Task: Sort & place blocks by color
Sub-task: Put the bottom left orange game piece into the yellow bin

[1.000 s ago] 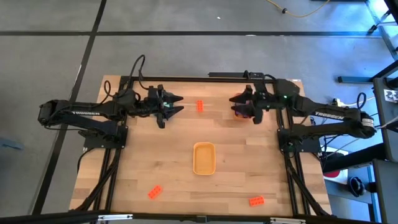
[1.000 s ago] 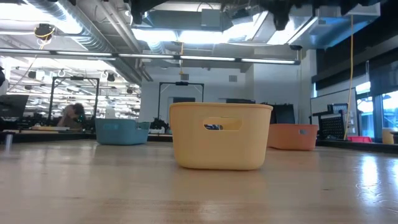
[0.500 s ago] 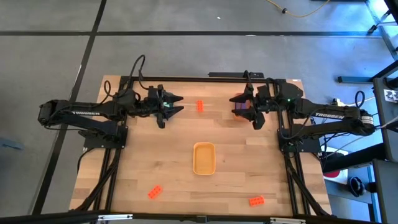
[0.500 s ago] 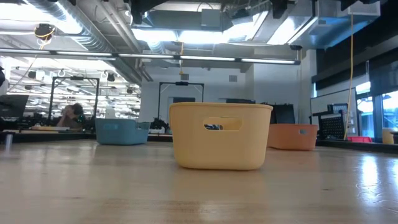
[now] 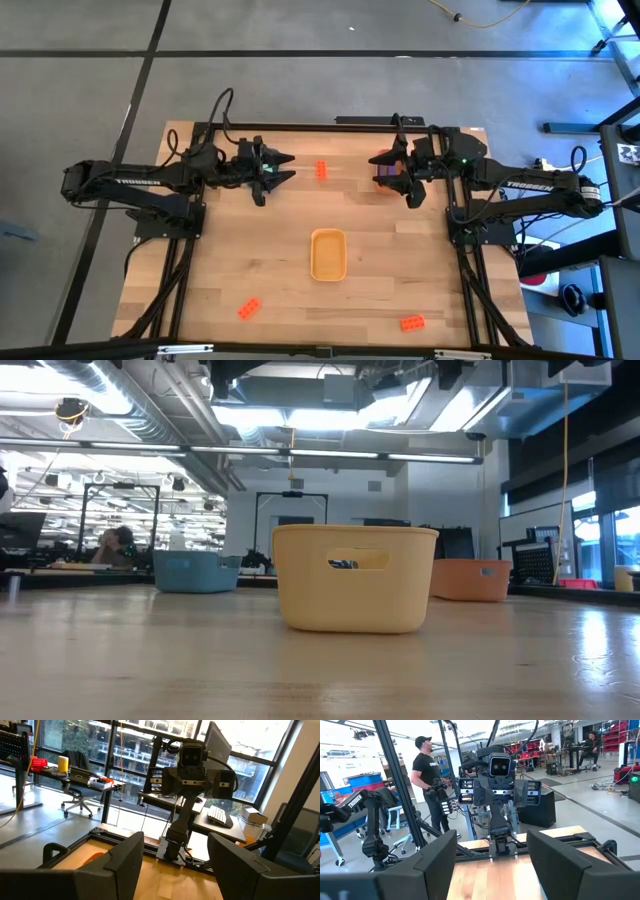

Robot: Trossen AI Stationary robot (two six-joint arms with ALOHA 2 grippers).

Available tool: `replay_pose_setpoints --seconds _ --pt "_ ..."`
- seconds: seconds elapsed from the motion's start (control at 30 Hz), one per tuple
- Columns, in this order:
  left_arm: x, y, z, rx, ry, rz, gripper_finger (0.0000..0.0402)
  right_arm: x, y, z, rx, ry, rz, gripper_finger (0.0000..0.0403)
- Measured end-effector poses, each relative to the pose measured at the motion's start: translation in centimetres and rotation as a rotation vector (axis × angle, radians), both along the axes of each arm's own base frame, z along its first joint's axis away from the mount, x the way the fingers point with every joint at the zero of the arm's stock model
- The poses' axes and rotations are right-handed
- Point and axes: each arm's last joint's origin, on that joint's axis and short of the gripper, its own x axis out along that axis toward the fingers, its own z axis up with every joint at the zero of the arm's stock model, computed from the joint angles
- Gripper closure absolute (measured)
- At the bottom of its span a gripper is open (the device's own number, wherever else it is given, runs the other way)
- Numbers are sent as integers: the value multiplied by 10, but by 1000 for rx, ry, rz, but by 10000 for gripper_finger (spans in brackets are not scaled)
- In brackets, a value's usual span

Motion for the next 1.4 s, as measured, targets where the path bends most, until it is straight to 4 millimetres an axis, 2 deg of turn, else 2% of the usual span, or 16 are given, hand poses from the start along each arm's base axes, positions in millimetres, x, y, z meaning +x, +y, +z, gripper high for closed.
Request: replay_pose_setpoints --seconds 0.5,0.67,0.77,0.93,1.1,1.3,1.4 --pt "0 0 0 -11 -2 -5 190 0 0 0 0 1 0 160" --pt "1 -3 -1 -143 3 -126 190 0 0 0 0 1 0 159" --pt "3 -14 0 -255 145 -224 190 0 0 0 0 1 -1 159" --pt "0 -55 -5 -370 509 -321 190 0 0 0 3 1 -1 159" --pt "-5 -117 -17 -496 636 -361 190 0 0 0 5 2 -1 159" --pt "-13 -196 -56 -705 840 -319 190 0 0 0 7 3 0 159" --pt "-9 -228 -58 -769 938 -289 190 0 0 0 7 3 0 159"
